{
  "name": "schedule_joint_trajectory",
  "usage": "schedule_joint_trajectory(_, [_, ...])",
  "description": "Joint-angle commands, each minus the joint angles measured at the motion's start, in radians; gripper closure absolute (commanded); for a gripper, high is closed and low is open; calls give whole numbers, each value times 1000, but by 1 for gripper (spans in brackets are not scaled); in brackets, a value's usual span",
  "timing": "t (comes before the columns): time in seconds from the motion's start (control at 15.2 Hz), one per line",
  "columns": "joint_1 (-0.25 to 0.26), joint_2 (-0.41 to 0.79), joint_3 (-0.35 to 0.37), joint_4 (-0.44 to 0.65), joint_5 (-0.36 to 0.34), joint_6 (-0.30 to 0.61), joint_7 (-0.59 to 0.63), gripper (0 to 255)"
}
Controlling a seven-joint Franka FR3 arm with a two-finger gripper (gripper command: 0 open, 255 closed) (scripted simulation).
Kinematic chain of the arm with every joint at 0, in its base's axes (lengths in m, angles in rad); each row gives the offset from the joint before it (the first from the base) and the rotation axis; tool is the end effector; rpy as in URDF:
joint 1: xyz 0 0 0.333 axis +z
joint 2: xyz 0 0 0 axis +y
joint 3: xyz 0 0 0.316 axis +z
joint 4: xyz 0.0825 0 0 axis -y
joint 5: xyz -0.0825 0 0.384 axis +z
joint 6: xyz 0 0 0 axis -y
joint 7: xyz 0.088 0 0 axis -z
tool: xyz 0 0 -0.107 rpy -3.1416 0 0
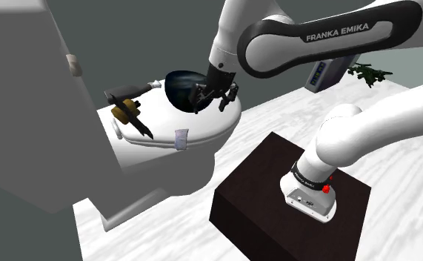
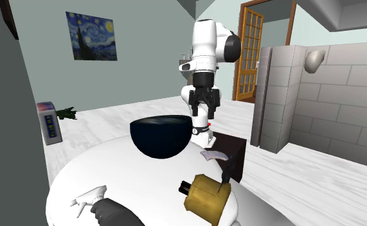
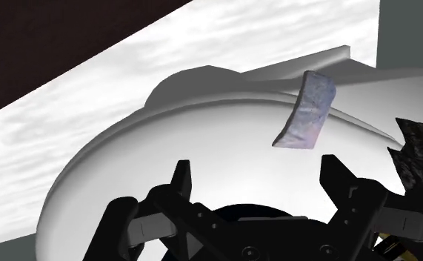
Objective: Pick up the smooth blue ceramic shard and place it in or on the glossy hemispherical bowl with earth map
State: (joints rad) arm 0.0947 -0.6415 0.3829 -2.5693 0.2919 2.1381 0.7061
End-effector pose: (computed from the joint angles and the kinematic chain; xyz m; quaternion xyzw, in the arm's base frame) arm 0.3313 0.1918 0.4741 -0.9742 0.2045 -0.0701 0.0640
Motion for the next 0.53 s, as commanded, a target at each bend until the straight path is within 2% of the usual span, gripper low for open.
schedule_joint_trajectory(0.0, [-6, 60, 46, 19, 22, 67, 64, 0])
schedule_joint_trajectory(0.26, [-29, 184, 141, 74, 34, 188, 196, 0])
schedule_joint_trajectory(0.46, [-61, 283, 214, 128, 12, 270, 303, 0])
